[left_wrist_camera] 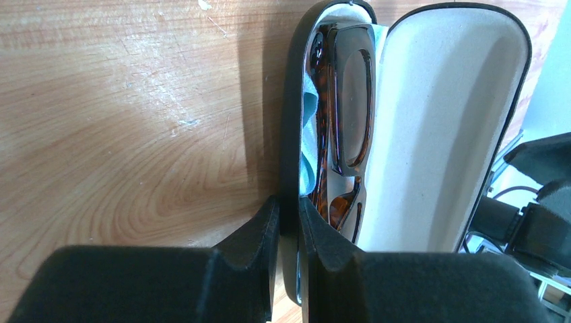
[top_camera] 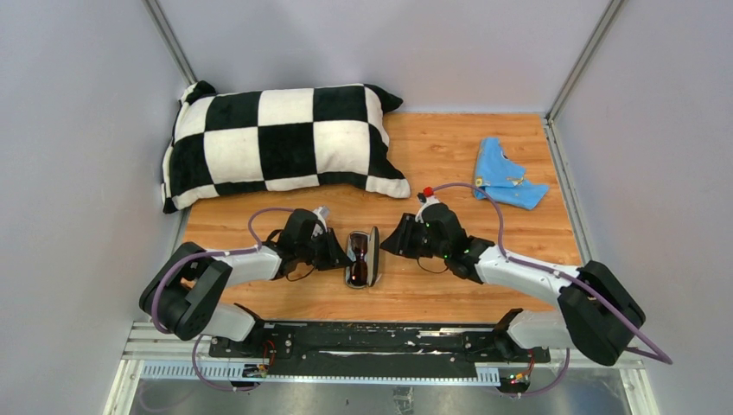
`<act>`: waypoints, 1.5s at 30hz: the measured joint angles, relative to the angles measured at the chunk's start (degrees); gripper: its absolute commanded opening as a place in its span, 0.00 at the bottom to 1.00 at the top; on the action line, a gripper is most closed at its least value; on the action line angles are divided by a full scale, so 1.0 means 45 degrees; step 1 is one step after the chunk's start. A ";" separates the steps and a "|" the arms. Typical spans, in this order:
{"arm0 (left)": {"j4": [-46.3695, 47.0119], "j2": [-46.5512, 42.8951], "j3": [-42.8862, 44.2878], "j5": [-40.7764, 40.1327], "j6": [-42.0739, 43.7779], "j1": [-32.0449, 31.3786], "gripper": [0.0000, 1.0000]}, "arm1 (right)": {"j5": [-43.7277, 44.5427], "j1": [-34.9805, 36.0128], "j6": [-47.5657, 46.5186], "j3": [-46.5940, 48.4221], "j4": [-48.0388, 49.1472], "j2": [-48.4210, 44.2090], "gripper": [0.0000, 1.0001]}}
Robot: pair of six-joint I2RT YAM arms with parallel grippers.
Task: Organize the sunglasses
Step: Close the sunglasses case at the center of the board.
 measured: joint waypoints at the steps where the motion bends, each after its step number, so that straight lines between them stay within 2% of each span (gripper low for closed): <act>1: 0.0000 0.0019 0.0015 0.0024 0.0000 0.0000 0.17 | -0.0267 -0.0005 0.0121 0.0000 0.0408 0.0194 0.36; 5: 0.0005 0.0126 0.0083 0.0121 0.0005 0.0000 0.17 | -0.0845 -0.0005 0.0520 0.0000 0.1389 0.0937 0.35; 8: 0.0005 0.0151 0.0097 0.0151 0.0005 0.0000 0.17 | -0.1001 -0.0005 0.0641 0.0000 0.1681 0.1307 0.27; 15: -0.0005 0.0219 0.0141 0.0214 0.0010 0.0005 0.17 | -0.1214 -0.0063 0.0894 0.0039 0.2137 0.1904 0.19; 30: -0.0097 0.0408 0.0345 0.0238 0.0053 0.0024 0.17 | -0.1467 0.0617 0.1030 0.1443 0.2647 0.3687 0.16; 35: -0.0102 0.0432 0.0355 0.0364 0.0248 0.0000 0.25 | -0.1549 0.0952 0.1166 0.1588 0.2671 0.4483 0.16; 45: -0.0529 0.0214 0.0452 0.0272 0.0442 0.0005 0.41 | -0.1579 0.0947 0.1287 0.1870 0.2691 0.4673 0.15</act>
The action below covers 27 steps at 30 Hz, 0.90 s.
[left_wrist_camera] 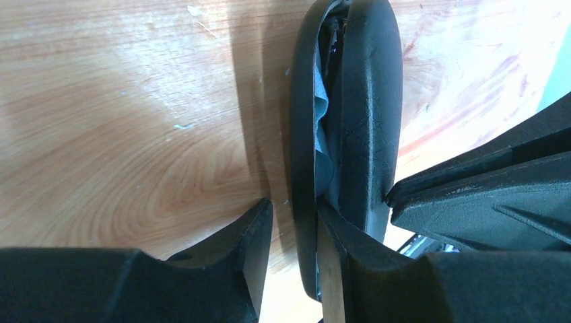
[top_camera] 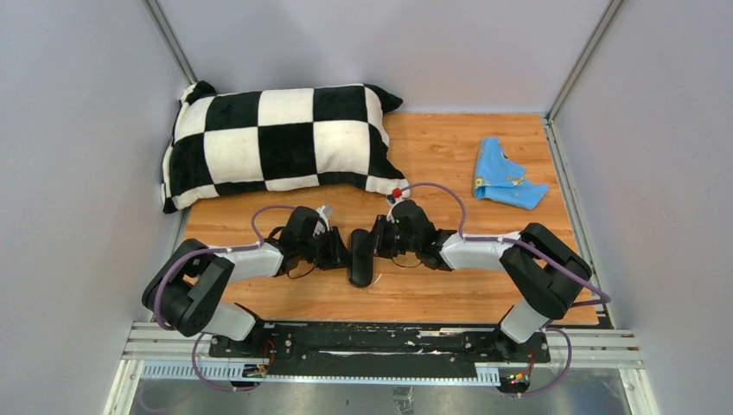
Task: Organize the sunglasses
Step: Close the sunglasses case at the center of the board.
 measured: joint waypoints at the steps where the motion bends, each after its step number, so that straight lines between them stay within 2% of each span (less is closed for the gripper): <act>1: -0.0238 -0.0112 0.0049 -0.0121 0.0102 0.0000 0.42 | -0.0019 0.0000 0.0005 0.0083 0.0000 0.0083 0.15; 7: -0.2511 -0.1107 0.0612 -0.1554 0.1166 0.0058 0.61 | -0.0301 0.0000 0.0097 0.0777 -0.0262 0.0646 0.14; 10: -0.3536 -0.1588 0.0845 -0.2229 0.1778 0.0097 0.64 | -0.0432 0.0005 0.0131 0.1103 -0.0510 0.0840 0.18; 12: -0.4002 -0.1734 0.0971 -0.2433 0.2181 0.0097 0.61 | -0.0529 0.0010 0.0136 0.1137 -0.0515 0.0869 0.27; 14: -0.4405 -0.1860 0.1054 -0.2443 0.2487 0.0097 0.54 | -0.0510 0.0029 0.0102 0.1015 -0.0495 0.0777 0.38; 18: -0.4765 -0.2210 0.1112 -0.1991 0.2929 0.0015 0.52 | -0.0112 0.0039 -0.0078 0.0418 -0.0840 0.0408 0.75; 21: -0.4823 -0.2259 0.1112 -0.1676 0.3031 -0.0010 0.53 | 0.0068 0.0058 -0.0189 0.0287 -0.1394 0.0194 0.98; 27: -0.4658 -0.2259 0.1088 -0.1219 0.2997 -0.0010 0.53 | -0.0015 0.0063 -0.0058 0.0447 -0.1462 0.0180 1.00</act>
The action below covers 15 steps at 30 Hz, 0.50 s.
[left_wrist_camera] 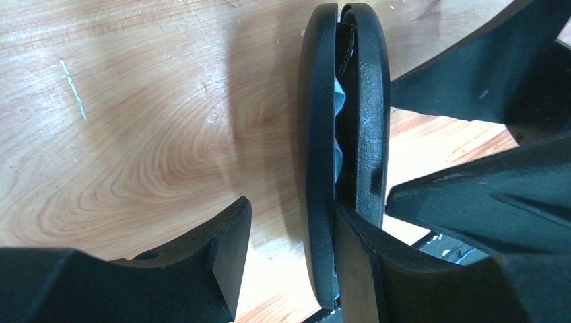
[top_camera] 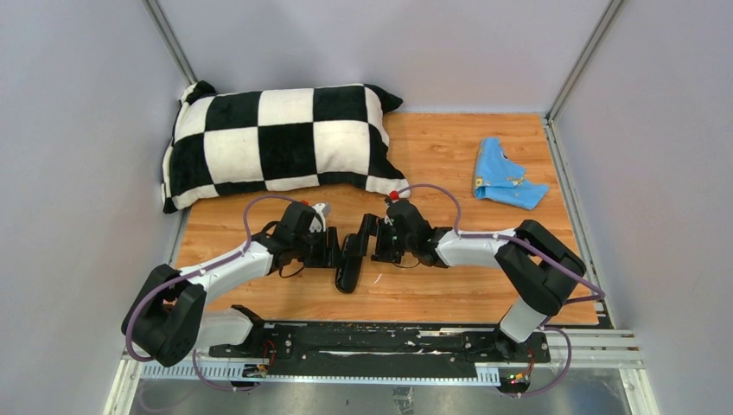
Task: Organize the sunglasses
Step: Close the sunglasses case at the center of the board.
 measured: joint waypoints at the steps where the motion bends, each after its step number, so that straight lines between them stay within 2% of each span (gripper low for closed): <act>1: 0.0049 0.0000 -0.0015 0.0049 -0.0010 0.0000 0.53 | -0.0019 0.0000 0.0097 0.0019 0.0063 0.0087 1.00; 5: 0.0306 0.0000 -0.0141 0.0267 -0.0107 0.0000 0.53 | -0.0170 0.0000 0.0593 0.0180 0.0345 0.0617 1.00; 10: 0.1263 0.0058 -0.0588 0.0865 -0.0568 0.0117 0.51 | -0.0539 -0.0005 0.1574 0.0185 0.1710 0.1268 1.00; 15: 0.2429 0.0340 -0.1379 0.1651 -0.1219 0.0651 0.51 | -0.0884 -0.0005 0.2283 0.0131 0.2841 0.1802 0.88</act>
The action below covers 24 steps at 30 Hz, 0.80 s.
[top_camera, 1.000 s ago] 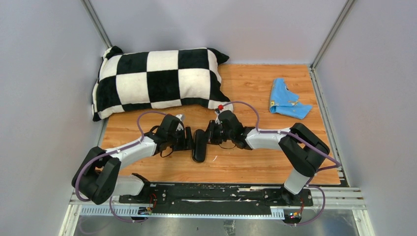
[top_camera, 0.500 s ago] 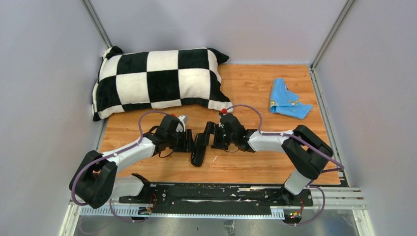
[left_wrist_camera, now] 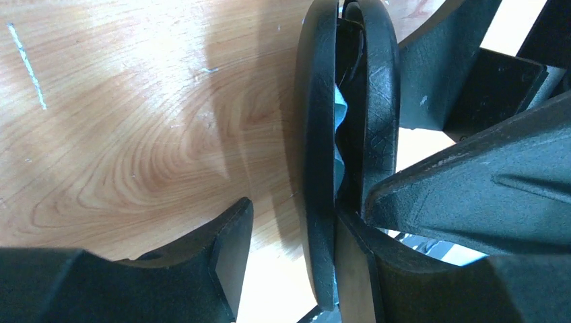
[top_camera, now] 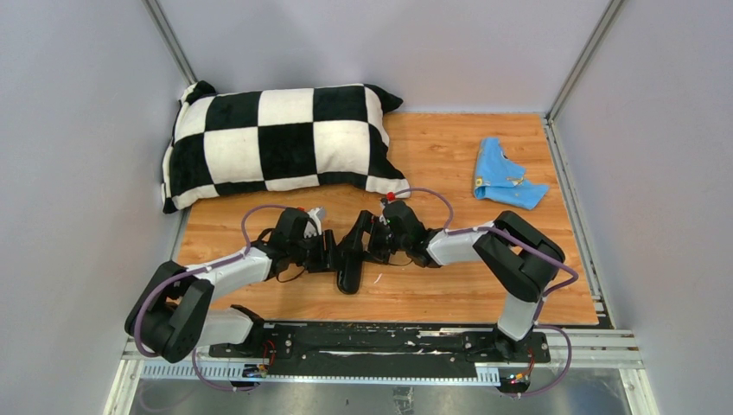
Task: Organize the sunglasses
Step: Close the sunglasses case at the center of the board.
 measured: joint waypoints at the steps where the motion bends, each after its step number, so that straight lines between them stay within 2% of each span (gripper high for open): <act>1: 0.0053 0.0053 -0.0063 0.0078 -0.0044 0.0058 0.51 | -0.0010 0.0000 0.0092 -0.0024 0.0117 0.0058 0.84; 9: 0.0311 0.0117 -0.0180 0.0384 -0.0204 0.0136 0.53 | 0.0068 -0.0005 0.0102 -0.0087 -0.0058 0.0194 0.49; 13: 0.0151 0.0092 -0.0165 0.0345 -0.0141 0.0180 0.60 | 0.0112 -0.0005 0.0000 0.0092 -0.0476 0.0185 0.44; 16: -0.0325 -0.0136 -0.0049 0.0204 0.0024 0.0214 0.64 | 0.0301 0.0000 -0.0248 0.0539 -0.1569 0.0068 0.40; 24: -0.1617 -0.0976 0.0272 -0.0267 0.0607 0.0214 0.64 | 0.1564 0.0141 -0.1151 0.1831 -0.4750 -0.0131 0.35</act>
